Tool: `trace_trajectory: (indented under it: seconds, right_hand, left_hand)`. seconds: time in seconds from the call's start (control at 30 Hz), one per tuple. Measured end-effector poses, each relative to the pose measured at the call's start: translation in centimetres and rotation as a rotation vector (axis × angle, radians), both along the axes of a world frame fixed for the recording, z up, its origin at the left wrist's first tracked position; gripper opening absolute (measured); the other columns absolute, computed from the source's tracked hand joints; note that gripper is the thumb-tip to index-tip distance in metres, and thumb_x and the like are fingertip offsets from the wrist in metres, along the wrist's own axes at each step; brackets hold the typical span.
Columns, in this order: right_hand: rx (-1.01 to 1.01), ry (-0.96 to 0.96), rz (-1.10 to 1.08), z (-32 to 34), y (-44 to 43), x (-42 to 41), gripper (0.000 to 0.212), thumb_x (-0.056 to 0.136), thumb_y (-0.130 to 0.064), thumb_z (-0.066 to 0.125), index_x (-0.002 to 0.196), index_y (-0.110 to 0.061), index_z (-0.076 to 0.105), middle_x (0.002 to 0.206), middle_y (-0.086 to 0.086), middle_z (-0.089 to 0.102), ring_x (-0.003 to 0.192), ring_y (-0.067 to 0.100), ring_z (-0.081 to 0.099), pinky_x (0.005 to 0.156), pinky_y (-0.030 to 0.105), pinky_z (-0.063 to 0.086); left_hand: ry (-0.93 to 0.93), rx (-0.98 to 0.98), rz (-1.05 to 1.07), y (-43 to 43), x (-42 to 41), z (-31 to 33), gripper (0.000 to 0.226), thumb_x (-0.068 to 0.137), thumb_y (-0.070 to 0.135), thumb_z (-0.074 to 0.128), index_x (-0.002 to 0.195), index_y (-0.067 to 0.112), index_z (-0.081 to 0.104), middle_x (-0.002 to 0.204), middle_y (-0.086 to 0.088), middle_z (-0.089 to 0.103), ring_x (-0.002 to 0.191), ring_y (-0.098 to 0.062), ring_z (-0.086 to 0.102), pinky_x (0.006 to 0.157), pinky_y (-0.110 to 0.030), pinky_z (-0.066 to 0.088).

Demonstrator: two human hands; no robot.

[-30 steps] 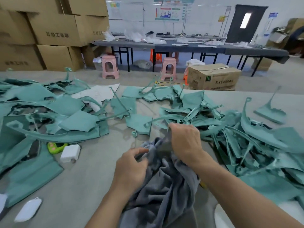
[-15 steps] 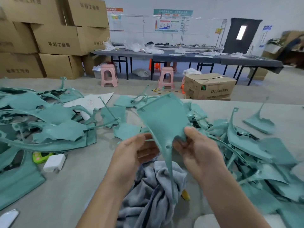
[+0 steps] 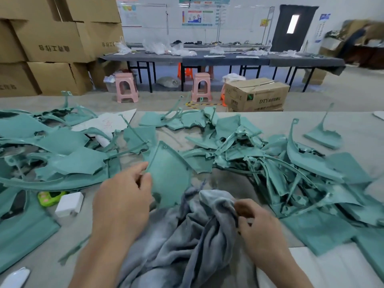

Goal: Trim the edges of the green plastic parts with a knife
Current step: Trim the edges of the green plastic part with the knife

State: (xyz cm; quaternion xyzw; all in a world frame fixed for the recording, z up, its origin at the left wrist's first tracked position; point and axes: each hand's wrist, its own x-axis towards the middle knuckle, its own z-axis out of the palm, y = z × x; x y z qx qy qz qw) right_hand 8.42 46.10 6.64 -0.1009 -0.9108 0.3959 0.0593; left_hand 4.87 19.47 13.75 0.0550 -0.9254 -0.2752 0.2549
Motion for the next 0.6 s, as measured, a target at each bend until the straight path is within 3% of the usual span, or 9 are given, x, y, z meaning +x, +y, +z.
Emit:
trace_trajectory:
  seconds: [0.07,0.17,0.3,0.43,0.5,0.6]
  right_hand:
    - [0.129,-0.007,-0.105,-1.2,0.5,-0.1,0.020,0.094,-0.012,0.055,0.098,-0.030,0.062,0.090,-0.009,0.071,0.082,0.016,0.065,0.075,0.038,0.055]
    - [0.274,-0.091,-0.108,-2.2,0.7,-0.5,0.021,0.094,-0.013,0.053,0.109,-0.024,0.063,0.104,0.003,0.072,0.096,0.028,0.064,0.076,0.032,0.045]
    - [0.447,-0.169,-0.070,-2.3,-0.5,-1.0,0.016,0.094,-0.027,0.052,0.106,-0.024,0.063,0.112,0.001,0.067,0.106,0.028,0.060,0.089,0.035,0.046]
    - [0.488,-0.161,-0.047,-1.8,-1.3,-1.5,0.022,0.095,-0.022,0.047,0.105,-0.026,0.065,0.107,-0.004,0.071,0.099,0.022,0.066,0.083,0.032,0.048]
    - [0.513,-0.215,-0.029,-1.6,-1.1,-1.5,0.021,0.095,-0.024,0.047,0.103,-0.029,0.066,0.105,-0.005,0.073,0.095,0.017,0.068,0.079,0.027,0.049]
    - [0.416,-0.210,-0.199,-1.2,-0.6,-0.7,0.007,0.097,-0.029,0.050,0.092,-0.028,0.055,0.095,0.003,0.071,0.079,0.028,0.059,0.072,0.037,0.048]
  left_hand:
    - [-0.007,-0.137,-0.004,-0.5,-0.3,-0.4,0.027,0.092,0.043,0.061,0.117,0.042,0.071,0.093,0.009,0.078,0.084,-0.026,0.070,0.064,-0.031,0.046]
    - [-0.175,-0.200,-0.076,-0.7,-0.4,-2.9,0.029,0.095,0.044,0.060,0.123,0.046,0.066,0.096,0.008,0.077,0.086,-0.025,0.070,0.062,-0.029,0.040]
    - [-0.231,-0.147,-0.031,-2.5,0.0,-5.3,0.043,0.092,0.049,0.060,0.134,0.047,0.058,0.098,0.003,0.076,0.087,-0.027,0.068,0.063,-0.030,0.038]
    - [-0.268,-0.147,-0.099,-3.6,0.6,-6.1,0.068,0.079,0.056,0.068,0.142,0.053,0.040,0.100,0.010,0.074,0.089,-0.024,0.068,0.065,-0.030,0.039]
    - [-0.286,-0.037,-0.145,-4.0,0.8,-6.3,0.060,0.079,0.053,0.069,0.135,0.051,0.047,0.097,0.014,0.073,0.088,-0.019,0.066,0.066,-0.030,0.041]
    - [-0.270,0.059,-0.162,-4.2,1.3,-6.5,0.027,0.084,0.047,0.067,0.110,0.040,0.060,0.075,0.012,0.065,0.069,-0.012,0.056,0.064,-0.033,0.046]
